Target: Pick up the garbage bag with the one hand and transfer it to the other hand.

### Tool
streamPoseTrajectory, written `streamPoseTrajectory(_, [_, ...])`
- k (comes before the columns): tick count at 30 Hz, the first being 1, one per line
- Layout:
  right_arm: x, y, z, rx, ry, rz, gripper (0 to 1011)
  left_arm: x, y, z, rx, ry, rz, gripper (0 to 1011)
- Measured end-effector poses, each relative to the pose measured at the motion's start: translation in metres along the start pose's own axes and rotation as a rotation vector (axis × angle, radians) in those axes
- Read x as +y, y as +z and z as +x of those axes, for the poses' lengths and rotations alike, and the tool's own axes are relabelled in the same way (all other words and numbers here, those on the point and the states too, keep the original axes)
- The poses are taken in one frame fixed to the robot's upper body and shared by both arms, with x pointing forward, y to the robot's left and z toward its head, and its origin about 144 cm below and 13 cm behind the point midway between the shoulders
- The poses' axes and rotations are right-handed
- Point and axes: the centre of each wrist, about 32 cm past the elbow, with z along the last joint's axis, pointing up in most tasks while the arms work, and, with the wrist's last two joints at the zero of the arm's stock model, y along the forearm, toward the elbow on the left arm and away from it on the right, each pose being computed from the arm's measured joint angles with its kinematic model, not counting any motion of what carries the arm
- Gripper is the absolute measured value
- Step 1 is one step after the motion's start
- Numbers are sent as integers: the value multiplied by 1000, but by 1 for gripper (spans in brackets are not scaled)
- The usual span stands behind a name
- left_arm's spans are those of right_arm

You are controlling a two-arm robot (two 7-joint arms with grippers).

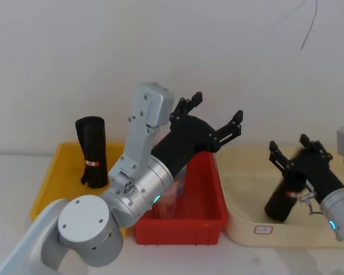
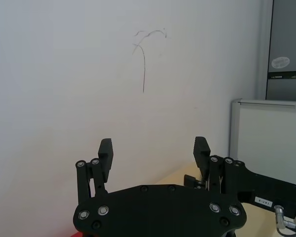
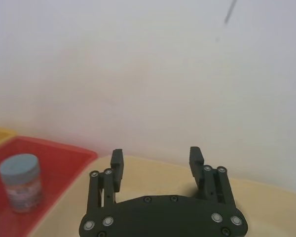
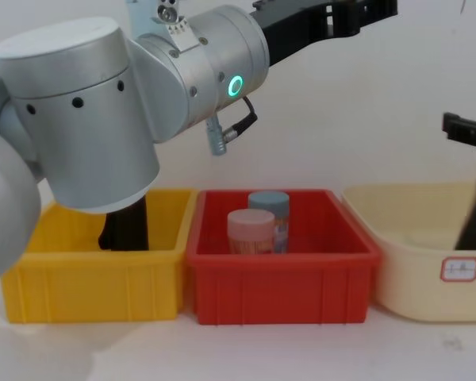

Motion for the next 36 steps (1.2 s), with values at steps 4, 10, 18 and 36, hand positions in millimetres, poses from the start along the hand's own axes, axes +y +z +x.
streamPoseTrajectory(4, [-4, -3, 5, -6, -23, -16, 897, 0, 0, 0, 0, 0, 0, 1001])
streamPoseTrajectory(10, [-9, -4, 10, -15, -41, -25, 1001, 0, 0, 0, 0, 0, 0, 1001])
streamPoseTrajectory(18, [-12, 4, 12, -25, -45, -1, 1002, 0, 0, 0, 0, 0, 0, 1000])
streamPoseTrajectory(36, [-21, 24, -7, -11, 65, 62, 1002, 14, 3, 2, -38, 77, 26, 1001])
